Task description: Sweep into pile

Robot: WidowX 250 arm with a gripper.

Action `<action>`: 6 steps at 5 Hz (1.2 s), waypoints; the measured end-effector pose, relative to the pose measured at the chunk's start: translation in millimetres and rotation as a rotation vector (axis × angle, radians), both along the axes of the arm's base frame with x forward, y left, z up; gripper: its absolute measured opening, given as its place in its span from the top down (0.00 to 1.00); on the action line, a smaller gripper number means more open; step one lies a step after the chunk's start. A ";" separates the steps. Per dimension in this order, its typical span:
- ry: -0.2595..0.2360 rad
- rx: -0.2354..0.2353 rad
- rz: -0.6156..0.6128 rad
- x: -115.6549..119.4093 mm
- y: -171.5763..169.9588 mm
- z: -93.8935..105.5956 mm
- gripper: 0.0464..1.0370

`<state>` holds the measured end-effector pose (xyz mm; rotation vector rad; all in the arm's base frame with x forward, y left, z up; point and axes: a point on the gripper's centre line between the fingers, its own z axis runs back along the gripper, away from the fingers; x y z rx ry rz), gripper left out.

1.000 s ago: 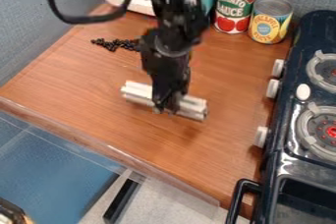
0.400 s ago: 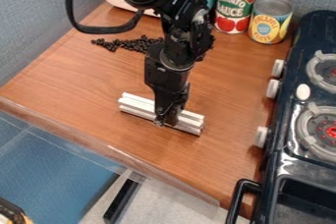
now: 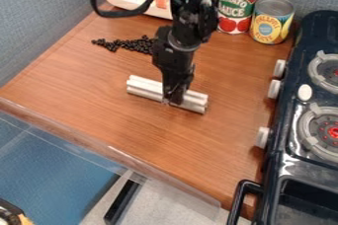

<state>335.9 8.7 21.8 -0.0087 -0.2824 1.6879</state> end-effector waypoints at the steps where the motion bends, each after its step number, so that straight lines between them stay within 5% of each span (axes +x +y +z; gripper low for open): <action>1: -0.010 0.011 0.022 14.7 9.9 0.6 0.71; 6: -0.043 0.078 0.135 45.9 91.3 13.6 0.71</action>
